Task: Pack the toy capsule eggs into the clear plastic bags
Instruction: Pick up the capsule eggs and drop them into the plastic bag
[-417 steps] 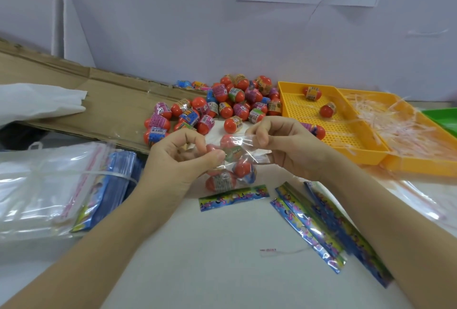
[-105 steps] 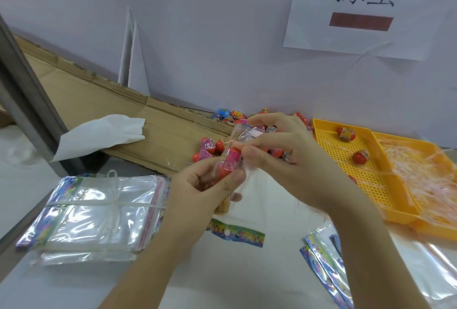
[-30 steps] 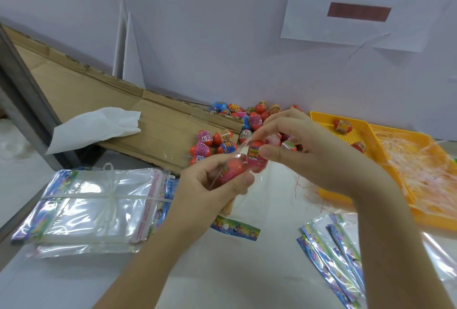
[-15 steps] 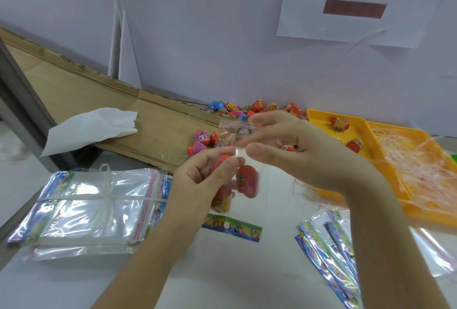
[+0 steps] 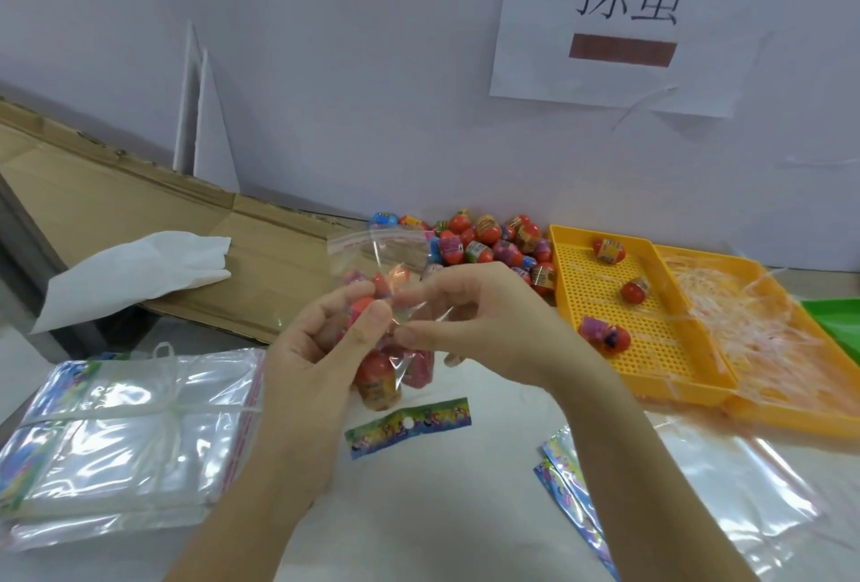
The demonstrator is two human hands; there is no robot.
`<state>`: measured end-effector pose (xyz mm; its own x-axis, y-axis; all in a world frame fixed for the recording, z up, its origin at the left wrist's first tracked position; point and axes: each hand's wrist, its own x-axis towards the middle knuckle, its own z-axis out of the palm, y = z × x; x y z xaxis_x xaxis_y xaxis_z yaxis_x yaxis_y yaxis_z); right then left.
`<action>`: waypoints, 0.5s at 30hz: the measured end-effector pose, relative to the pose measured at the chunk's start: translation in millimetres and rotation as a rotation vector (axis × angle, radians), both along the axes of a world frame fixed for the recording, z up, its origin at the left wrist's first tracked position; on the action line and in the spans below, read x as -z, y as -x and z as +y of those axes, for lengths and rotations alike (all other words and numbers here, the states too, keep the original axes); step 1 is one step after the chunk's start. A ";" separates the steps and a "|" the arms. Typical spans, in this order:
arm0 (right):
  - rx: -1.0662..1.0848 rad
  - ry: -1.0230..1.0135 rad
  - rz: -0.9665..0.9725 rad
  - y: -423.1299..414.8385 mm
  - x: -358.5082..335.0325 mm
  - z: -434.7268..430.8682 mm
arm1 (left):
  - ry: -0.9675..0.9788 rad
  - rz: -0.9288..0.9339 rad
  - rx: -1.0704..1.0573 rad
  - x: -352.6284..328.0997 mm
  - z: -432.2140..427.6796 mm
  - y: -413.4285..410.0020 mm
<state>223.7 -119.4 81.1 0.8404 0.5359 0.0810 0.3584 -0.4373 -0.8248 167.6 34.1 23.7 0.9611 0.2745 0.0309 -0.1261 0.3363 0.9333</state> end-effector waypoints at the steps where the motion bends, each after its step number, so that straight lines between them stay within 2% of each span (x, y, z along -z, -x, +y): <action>1: 0.002 -0.030 0.004 -0.4 0.8 -1.1 | 0.011 0.011 0.007 0.0 0.3 -0.1; 6: 0.008 -0.156 -0.016 -2.2 8.4 6.2 | 0.045 0.022 0.054 -3.9 -0.1 0.0; 9: 0.006 -0.294 0.126 -7.6 13.9 6.8 | 0.082 0.010 -0.006 -6.2 2.4 -1.2; 11: 0.111 -0.343 0.164 -18.1 22.7 3.3 | 0.117 0.017 -0.043 -6.4 5.5 -2.8; 12: 0.222 -0.238 0.090 -25.2 28.7 0.1 | 0.125 0.025 -0.055 -6.4 6.6 -3.6; 15: 0.490 0.503 -0.201 -42.5 51.2 -15.5 | 0.116 0.039 -0.078 -7.0 6.7 -3.4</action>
